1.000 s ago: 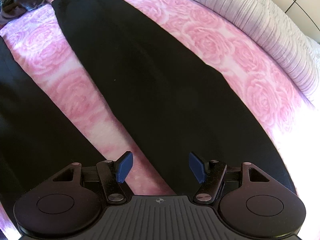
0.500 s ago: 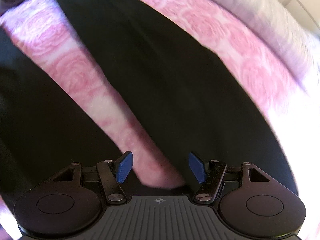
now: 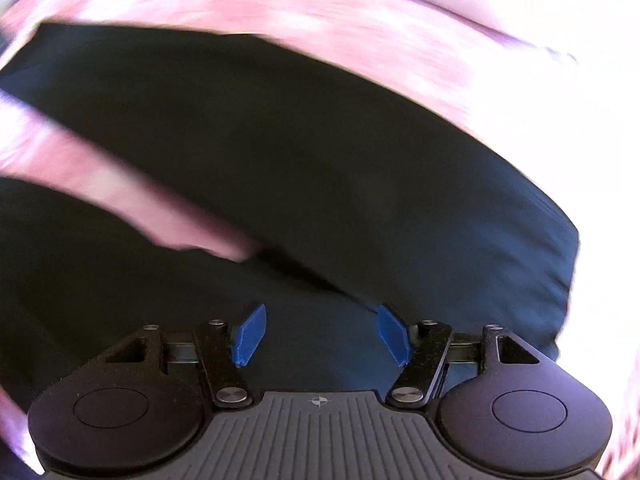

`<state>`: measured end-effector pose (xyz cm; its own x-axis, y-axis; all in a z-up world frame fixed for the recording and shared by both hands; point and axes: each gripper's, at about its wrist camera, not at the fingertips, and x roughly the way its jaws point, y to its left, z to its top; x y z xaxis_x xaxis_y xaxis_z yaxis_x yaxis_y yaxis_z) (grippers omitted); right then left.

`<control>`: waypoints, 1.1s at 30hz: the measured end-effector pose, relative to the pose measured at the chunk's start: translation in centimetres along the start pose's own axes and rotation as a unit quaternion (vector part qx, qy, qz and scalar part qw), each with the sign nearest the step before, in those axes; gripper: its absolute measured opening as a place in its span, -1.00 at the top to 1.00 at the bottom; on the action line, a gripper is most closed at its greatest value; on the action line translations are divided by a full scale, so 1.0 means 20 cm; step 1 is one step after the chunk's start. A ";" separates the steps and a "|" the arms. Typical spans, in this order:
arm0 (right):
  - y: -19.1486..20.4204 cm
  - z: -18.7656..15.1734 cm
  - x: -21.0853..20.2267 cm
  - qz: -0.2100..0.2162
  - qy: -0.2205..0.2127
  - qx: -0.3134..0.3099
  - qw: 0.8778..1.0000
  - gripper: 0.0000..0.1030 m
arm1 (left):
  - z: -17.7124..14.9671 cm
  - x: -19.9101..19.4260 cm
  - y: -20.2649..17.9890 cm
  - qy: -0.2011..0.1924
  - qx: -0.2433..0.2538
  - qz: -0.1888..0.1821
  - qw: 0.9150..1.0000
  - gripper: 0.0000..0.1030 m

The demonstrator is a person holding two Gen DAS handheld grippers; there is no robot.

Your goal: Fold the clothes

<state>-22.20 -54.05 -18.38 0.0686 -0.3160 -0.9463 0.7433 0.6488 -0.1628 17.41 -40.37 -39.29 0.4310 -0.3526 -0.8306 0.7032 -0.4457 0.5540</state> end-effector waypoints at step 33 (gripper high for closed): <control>-1.73 0.33 0.81 0.217 -0.067 0.027 0.973 0.83 | 2.04 0.09 -0.55 -0.111 0.081 -0.047 0.989 0.37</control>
<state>-42.42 -86.26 -26.16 0.4676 -0.1087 -0.8773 0.6582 0.7052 0.2634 -12.57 -69.76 -44.64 0.2195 -0.4678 -0.8562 0.6273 -0.6045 0.4910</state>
